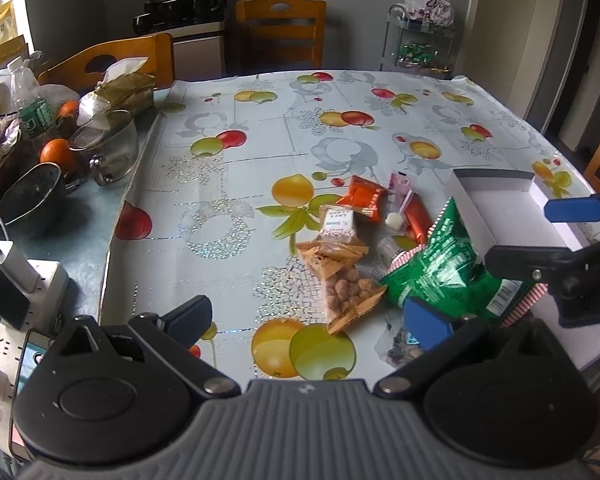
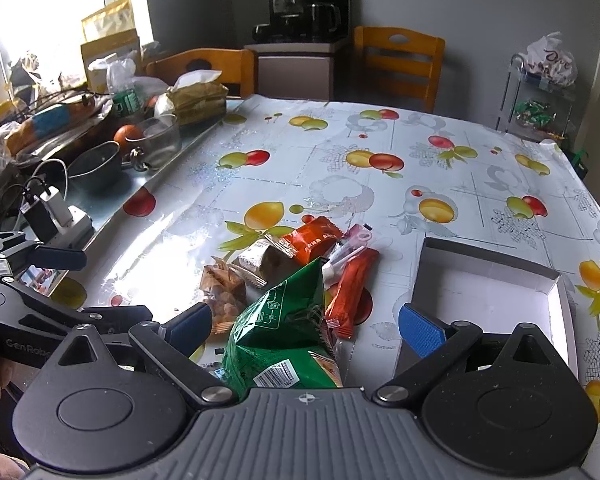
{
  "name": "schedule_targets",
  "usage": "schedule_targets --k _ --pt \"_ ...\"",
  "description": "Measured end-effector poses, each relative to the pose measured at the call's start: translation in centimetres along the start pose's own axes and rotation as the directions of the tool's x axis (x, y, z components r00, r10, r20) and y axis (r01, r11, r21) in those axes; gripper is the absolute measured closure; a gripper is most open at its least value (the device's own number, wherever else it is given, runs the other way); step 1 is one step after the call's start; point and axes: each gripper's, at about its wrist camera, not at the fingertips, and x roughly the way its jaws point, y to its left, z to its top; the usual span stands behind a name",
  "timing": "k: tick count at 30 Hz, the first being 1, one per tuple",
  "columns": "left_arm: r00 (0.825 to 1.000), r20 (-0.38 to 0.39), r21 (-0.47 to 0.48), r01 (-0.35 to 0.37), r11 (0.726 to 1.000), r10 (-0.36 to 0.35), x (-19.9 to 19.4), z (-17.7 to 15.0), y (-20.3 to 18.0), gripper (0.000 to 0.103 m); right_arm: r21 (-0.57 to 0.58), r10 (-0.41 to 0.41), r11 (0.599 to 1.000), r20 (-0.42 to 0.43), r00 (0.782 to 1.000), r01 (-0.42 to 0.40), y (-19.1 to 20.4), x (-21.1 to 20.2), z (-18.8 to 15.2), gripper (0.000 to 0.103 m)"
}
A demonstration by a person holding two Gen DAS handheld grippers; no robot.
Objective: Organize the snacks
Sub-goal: 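Move the right gripper toward the green snack bag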
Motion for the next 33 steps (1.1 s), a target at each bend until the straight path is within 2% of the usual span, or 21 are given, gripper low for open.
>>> schedule_targets --k 8,14,33 --pt "0.999 -0.011 0.004 0.041 0.999 -0.041 0.3 0.2 -0.5 0.0 0.009 0.001 1.0 -0.006 1.0 -0.001 -0.4 0.3 0.0 0.002" --pt "0.999 -0.02 -0.002 0.042 0.999 -0.042 0.8 0.4 -0.5 0.0 0.012 0.002 1.0 -0.016 1.0 -0.002 -0.6 0.6 -0.1 0.002" --pt "0.999 -0.051 0.018 -0.009 1.0 0.01 2.2 0.4 0.0 0.0 0.017 0.026 1.0 -0.036 0.999 -0.026 -0.3 2.0 0.1 0.002"
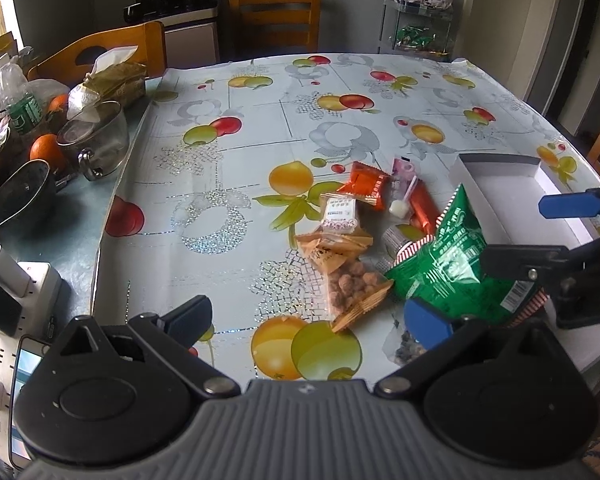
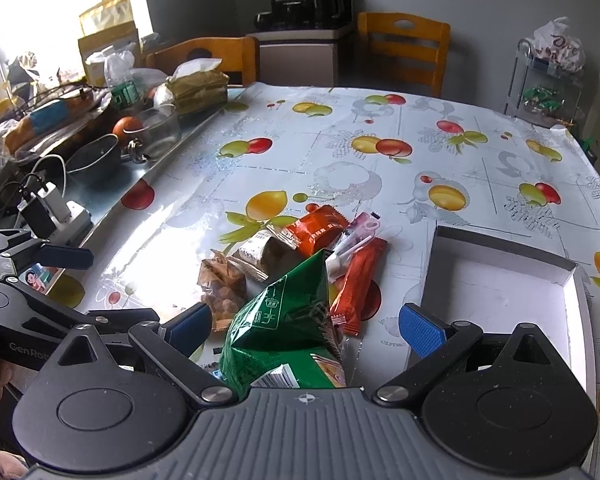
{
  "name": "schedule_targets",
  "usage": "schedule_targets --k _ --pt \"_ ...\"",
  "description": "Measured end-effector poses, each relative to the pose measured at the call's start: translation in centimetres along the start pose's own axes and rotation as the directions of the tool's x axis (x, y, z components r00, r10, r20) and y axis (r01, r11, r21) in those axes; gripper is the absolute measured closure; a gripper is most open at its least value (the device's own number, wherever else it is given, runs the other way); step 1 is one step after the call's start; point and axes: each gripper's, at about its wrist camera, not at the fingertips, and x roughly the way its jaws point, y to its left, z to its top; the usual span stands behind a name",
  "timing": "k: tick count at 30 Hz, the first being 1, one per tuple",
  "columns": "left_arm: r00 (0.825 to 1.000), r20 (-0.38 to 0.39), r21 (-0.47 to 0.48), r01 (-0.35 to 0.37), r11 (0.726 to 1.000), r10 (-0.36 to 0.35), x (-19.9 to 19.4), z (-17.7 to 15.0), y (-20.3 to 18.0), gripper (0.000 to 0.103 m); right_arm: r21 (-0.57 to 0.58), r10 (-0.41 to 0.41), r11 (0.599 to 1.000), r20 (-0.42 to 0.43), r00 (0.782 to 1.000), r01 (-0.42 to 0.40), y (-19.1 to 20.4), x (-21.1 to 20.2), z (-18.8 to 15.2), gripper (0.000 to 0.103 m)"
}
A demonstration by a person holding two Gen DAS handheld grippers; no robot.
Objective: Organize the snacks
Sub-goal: 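Move the right gripper toward the green snack bag, then close the right gripper on the green snack bag and lift it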
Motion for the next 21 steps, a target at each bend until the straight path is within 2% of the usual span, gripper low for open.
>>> schedule_targets --k 5,12,21 --pt "1.0 -0.008 -0.007 0.001 1.0 -0.001 0.3 0.1 0.2 0.0 -0.008 0.002 1.0 -0.007 1.0 -0.002 0.1 0.3 0.1 0.002" --pt "1.0 -0.014 0.036 0.004 0.999 -0.004 0.4 -0.3 -0.3 0.0 -0.007 0.007 1.0 -0.026 1.0 -0.007 0.4 0.7 0.0 0.002" --pt "0.999 -0.04 0.041 -0.018 0.999 0.019 0.6 -1.1 0.7 0.0 -0.005 0.022 1.0 -0.054 0.998 -0.022 1.4 1.8 -0.2 0.002"
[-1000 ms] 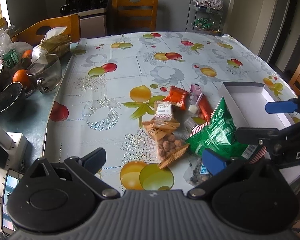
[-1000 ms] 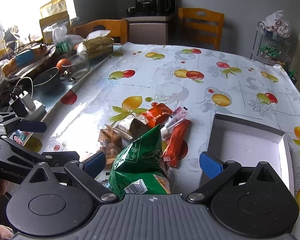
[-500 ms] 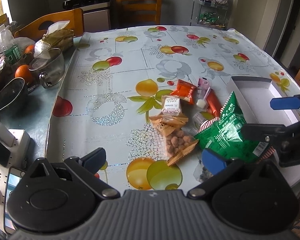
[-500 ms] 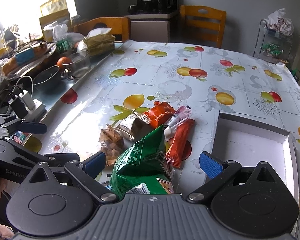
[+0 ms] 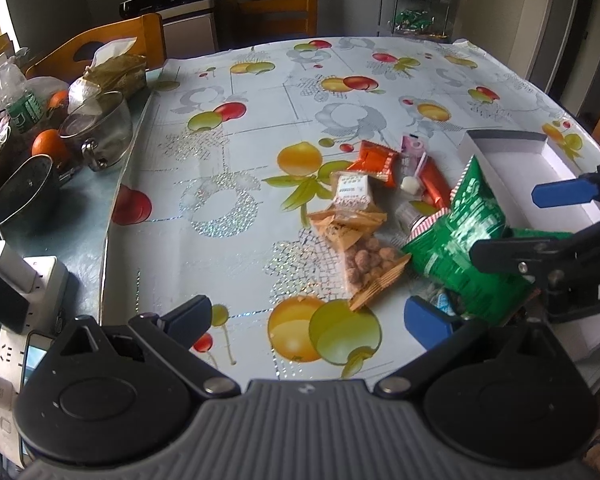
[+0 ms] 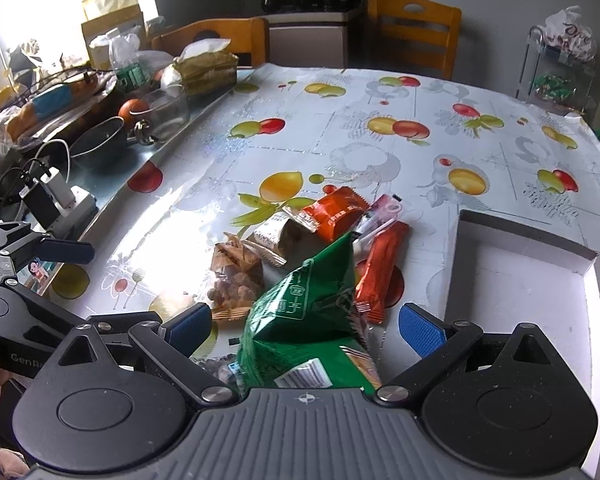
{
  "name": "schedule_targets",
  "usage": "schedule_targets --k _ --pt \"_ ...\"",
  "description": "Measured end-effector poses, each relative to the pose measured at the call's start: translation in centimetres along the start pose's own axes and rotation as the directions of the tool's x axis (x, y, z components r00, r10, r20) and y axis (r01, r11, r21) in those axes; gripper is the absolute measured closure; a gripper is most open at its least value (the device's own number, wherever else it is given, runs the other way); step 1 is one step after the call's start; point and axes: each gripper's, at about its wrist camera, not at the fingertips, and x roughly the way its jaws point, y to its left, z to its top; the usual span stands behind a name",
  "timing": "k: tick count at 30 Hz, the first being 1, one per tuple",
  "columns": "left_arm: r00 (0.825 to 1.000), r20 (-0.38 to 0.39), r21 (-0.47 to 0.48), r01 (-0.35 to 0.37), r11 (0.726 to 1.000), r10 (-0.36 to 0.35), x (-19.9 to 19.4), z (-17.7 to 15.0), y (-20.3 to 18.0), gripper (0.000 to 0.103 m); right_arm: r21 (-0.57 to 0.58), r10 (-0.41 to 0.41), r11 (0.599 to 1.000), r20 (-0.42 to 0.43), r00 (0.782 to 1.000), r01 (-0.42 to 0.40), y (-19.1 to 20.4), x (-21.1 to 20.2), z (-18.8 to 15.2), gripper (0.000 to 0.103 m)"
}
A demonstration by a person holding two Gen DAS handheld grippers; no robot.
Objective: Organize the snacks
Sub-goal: 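Close the right gripper on the green snack bag and lift it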
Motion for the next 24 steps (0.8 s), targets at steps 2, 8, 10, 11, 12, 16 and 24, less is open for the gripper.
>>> schedule_targets --k 2,8,10,11,12,16,24 --pt "1.0 -0.005 0.006 -0.011 1.0 0.011 0.1 -0.2 0.2 0.0 -0.008 -0.005 1.0 -0.005 1.0 0.005 0.3 0.3 0.0 0.002" --pt "0.999 -0.02 0.017 -0.034 0.999 0.035 0.5 -0.3 0.8 0.0 -0.033 -0.033 0.999 -0.042 0.999 0.032 0.4 1.8 0.0 0.003" --pt "0.999 -0.021 0.021 -0.03 0.999 0.03 0.6 -0.2 0.9 0.0 -0.039 -0.033 0.999 -0.068 0.997 0.031 0.4 2.4 -0.1 0.003" --pt "0.999 -0.021 0.023 -0.028 0.999 0.029 0.6 -0.1 0.8 0.0 -0.043 -0.034 0.999 -0.081 0.996 0.031 0.3 2.7 -0.2 0.003" --pt "0.999 -0.022 0.025 -0.028 0.999 0.028 0.7 -0.1 0.8 0.0 -0.047 -0.034 0.998 -0.092 0.995 0.03 0.3 3.0 -0.2 0.003" --pt "0.999 -0.023 0.015 -0.032 0.999 0.032 1.1 0.3 1.0 0.0 -0.063 -0.034 0.998 -0.135 0.99 0.026 0.4 4.0 -0.5 0.006" --pt "0.999 -0.013 -0.006 -0.047 0.999 0.047 1.6 1.3 1.4 0.0 -0.056 -0.025 0.998 -0.183 0.983 0.014 0.0 5.2 -0.9 0.019"
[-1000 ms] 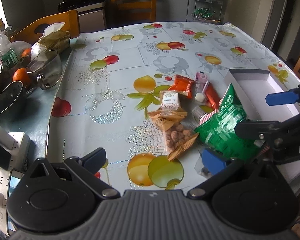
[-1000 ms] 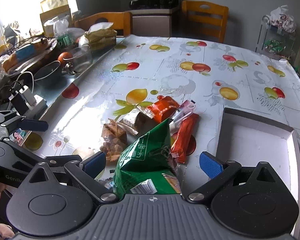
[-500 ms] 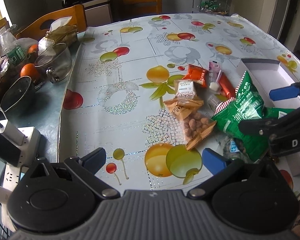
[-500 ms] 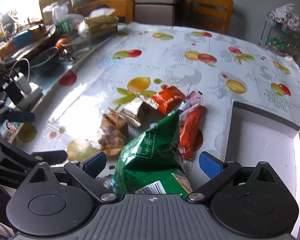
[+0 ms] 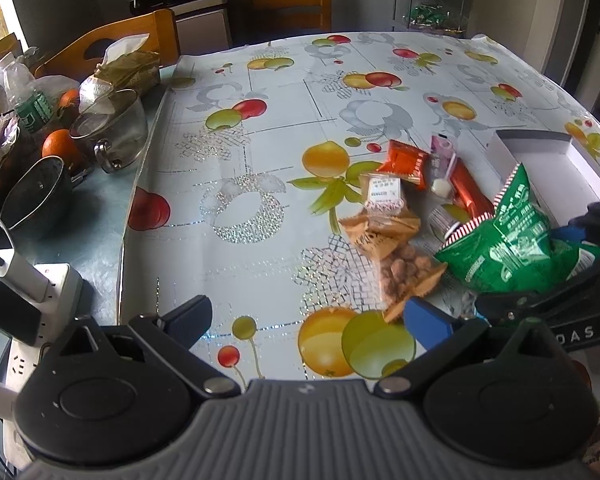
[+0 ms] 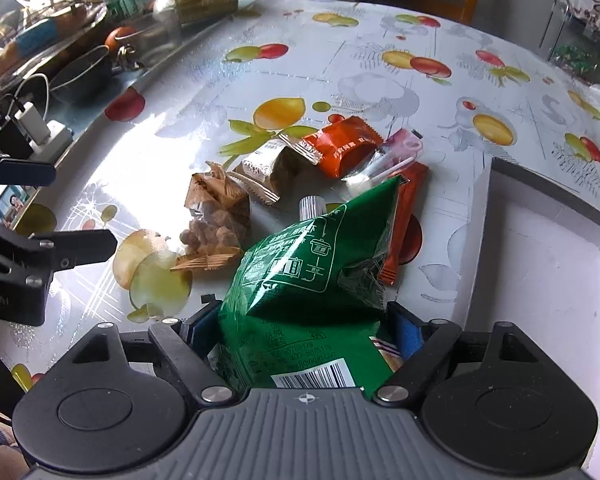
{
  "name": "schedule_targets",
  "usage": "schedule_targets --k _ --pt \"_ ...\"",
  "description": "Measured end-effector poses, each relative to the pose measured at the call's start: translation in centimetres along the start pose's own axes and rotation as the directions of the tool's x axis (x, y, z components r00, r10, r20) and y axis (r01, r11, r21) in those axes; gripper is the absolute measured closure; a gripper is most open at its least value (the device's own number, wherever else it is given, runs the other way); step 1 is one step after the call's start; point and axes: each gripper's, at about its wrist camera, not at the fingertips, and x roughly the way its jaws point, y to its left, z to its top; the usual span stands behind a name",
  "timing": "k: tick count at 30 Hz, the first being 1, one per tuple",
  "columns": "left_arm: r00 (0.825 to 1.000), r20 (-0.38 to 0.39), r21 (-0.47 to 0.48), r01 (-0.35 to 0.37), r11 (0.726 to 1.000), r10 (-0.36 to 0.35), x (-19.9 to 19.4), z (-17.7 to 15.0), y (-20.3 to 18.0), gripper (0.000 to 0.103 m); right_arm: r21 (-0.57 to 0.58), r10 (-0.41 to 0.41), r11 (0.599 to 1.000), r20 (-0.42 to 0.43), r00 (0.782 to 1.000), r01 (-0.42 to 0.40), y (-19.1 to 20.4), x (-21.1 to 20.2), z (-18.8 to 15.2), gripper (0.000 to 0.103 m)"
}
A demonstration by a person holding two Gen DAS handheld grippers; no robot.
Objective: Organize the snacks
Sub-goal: 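Close the right gripper on the green snack bag and lift it, then grasp the brown peanut bag with the left gripper while right holds green bag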
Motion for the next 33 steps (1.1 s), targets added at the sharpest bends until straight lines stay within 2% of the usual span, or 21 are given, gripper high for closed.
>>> schedule_targets --k 2,7,10,14,17,23,29,33 --pt "1.0 0.0 -0.01 0.0 1.0 0.0 0.2 0.2 0.1 0.0 0.0 0.004 1.0 0.003 1.0 -0.004 0.0 0.0 0.1 0.02" --pt "1.0 0.003 -0.021 0.011 1.0 -0.011 0.5 0.6 0.0 0.0 0.015 0.004 1.0 0.023 1.0 -0.004 -0.5 -0.4 0.2 0.032" --pt "1.0 0.007 -0.022 0.025 0.999 -0.025 0.8 1.0 -0.3 0.0 0.028 0.008 1.0 0.032 0.999 -0.009 -0.8 -0.7 0.2 0.035" --pt "0.999 0.005 -0.04 0.05 0.998 -0.05 1.6 1.6 -0.7 0.0 0.04 0.009 0.999 0.048 0.999 -0.011 -1.2 -1.3 0.1 0.036" --pt "0.995 0.008 -0.058 0.095 0.994 -0.095 2.4 2.2 -1.0 0.0 0.043 0.007 0.999 0.065 0.998 -0.009 -1.4 -1.9 0.1 0.036" --pt "0.99 0.018 -0.024 0.143 0.989 -0.143 3.8 3.1 -2.5 0.0 0.05 -0.014 0.999 0.089 0.996 0.01 -1.9 -2.7 0.1 0.036" --pt "0.99 0.011 -0.049 0.138 0.989 -0.138 5.3 3.6 -2.8 0.001 0.064 -0.044 0.997 0.107 0.993 0.037 -2.6 -3.4 -0.1 0.036" --pt "0.992 -0.02 -0.061 0.12 0.991 -0.121 6.8 3.5 -2.7 0.01 0.077 -0.057 0.996 0.111 0.992 0.049 -3.3 -3.8 -0.3 0.036"
